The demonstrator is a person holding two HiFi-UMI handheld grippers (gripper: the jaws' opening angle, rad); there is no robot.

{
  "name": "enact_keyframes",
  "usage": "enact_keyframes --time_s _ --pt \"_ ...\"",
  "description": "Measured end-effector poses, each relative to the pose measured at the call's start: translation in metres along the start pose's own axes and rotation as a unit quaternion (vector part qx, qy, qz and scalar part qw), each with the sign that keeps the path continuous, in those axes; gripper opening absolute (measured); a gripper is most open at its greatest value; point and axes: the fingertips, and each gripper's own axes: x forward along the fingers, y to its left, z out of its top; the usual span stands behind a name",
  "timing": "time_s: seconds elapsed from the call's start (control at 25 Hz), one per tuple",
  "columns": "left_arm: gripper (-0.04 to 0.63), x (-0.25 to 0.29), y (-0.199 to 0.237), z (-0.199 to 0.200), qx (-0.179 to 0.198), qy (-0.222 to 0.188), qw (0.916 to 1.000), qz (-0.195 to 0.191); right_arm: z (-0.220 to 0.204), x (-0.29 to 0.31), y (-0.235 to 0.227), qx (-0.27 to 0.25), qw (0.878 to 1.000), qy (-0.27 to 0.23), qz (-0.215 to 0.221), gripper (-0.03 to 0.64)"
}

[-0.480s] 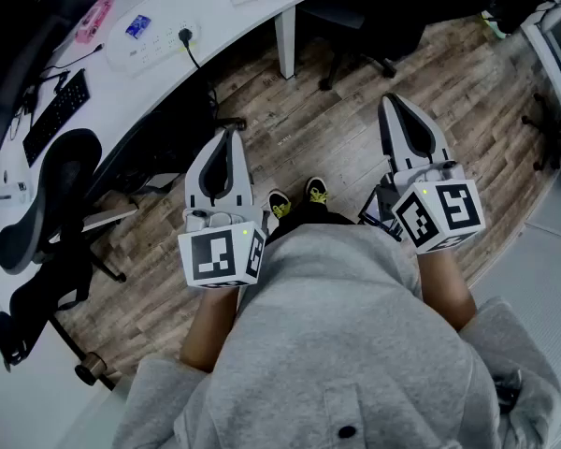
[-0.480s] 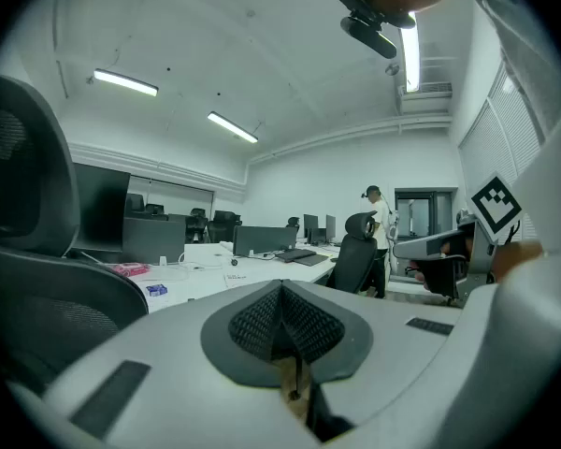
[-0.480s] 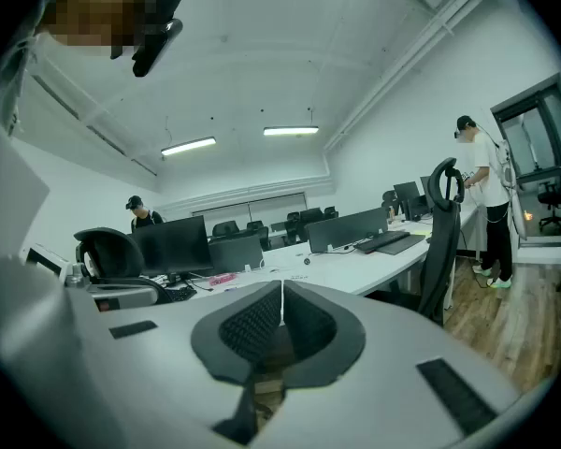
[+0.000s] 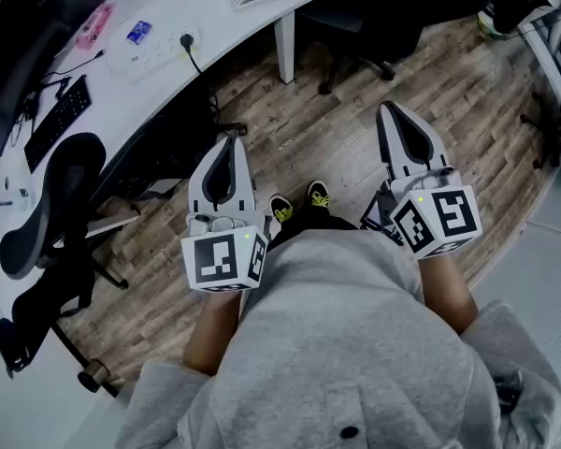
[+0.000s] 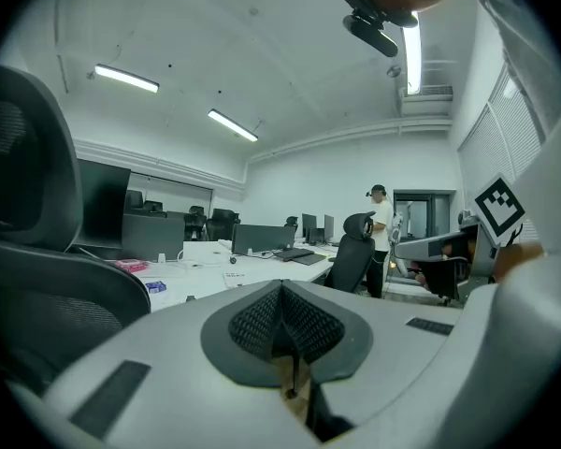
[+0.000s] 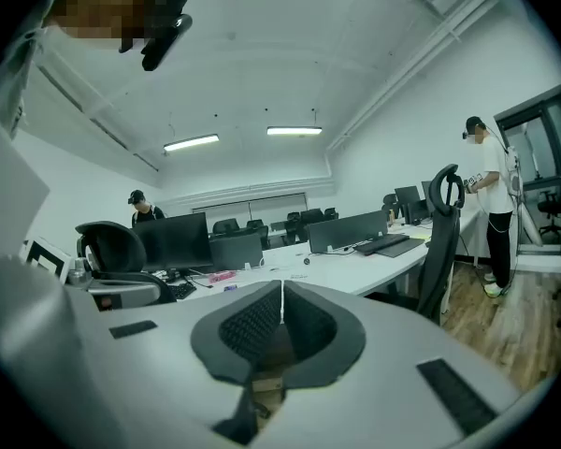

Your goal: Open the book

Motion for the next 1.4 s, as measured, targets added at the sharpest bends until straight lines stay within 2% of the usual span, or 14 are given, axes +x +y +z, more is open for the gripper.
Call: enact_keyframes --time_s 0.36,0.64,0.92,1.4 --pt "0.009 -0.009 0.01 0.003 -0.001 -0.005 0.9999 -0.011 -0.001 -0.003 0.018 0.016 1.0 0.001 0.005 0.028" --pt "0.009 -0.021 0.026 0.004 -0.007 -0.011 0.9998 -0.012 -0.001 0.001 0.047 0.002 1.0 0.002 0.019 0.029" --pt "0.009 -0.037 0.049 0.009 -0.008 -0.019 0.9998 -0.004 -0.003 0.008 0.063 0.005 1.0 -0.006 0.013 0.029" --pt "0.009 -0.047 0.05 0.01 -0.012 -0.022 0.9996 -0.011 -0.002 0.005 0.067 0.004 1.0 -0.007 0.003 0.028"
